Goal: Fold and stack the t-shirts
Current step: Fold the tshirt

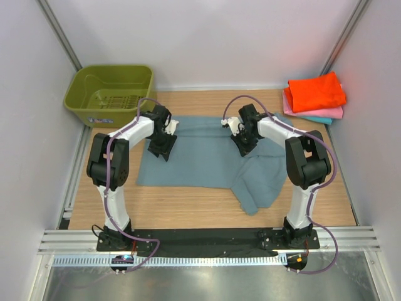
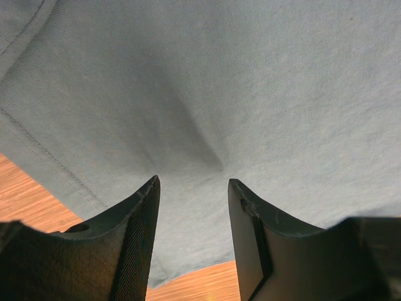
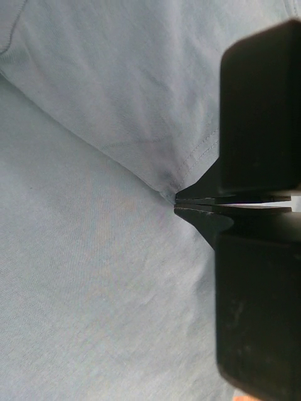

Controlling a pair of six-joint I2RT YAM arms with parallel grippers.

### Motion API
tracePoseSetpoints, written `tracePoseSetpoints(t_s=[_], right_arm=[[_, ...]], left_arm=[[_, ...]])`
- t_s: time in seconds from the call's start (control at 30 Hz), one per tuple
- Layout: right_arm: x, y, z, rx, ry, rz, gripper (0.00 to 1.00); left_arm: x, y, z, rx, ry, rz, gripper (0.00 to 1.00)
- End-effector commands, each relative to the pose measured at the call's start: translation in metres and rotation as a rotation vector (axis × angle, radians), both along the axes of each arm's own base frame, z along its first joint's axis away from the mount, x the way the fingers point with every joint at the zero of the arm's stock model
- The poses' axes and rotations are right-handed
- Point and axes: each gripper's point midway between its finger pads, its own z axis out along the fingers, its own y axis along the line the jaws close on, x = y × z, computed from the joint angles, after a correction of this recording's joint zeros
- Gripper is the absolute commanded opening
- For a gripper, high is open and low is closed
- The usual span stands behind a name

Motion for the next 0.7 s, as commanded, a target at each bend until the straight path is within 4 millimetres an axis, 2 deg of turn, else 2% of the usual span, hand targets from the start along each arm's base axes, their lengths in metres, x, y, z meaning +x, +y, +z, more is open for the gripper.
tracePoseSetpoints(t_s=[0.0, 0.33, 0.53, 0.57, 0.6, 0.67], right_arm=[[0.009, 0.011, 0.039, 0.047, -0.078, 0.002, 0.01], [-0.017, 0.032, 0.046, 0.085, -0.049, 0.049, 0.01], [-0.018, 0.039, 0.048, 0.091, -0.049, 0.062, 0.02], [-0.017, 0.039, 0.049, 0.088, -0.052, 0.056, 0.04], [-0.016, 0.038, 0.048, 0.081, -0.057, 0.049, 0.14], [-0.011, 0.033, 0.050, 0.058, -0.087, 0.029, 0.22]], left_arm=[[0.005, -0.005, 0.001, -0.017, -0.018, 0.004, 0.49], [0.009, -0.008, 0.002, -0.022, -0.024, 0.008, 0.49], [0.007, -0.007, 0.002, -0.023, -0.022, 0.010, 0.49], [0.008, -0.007, 0.002, -0.023, -0.022, 0.008, 0.49], [0.008, -0.007, 0.002, -0.023, -0.025, 0.010, 0.49], [0.010, -0.008, 0.003, -0.024, -0.029, 0.010, 0.49]])
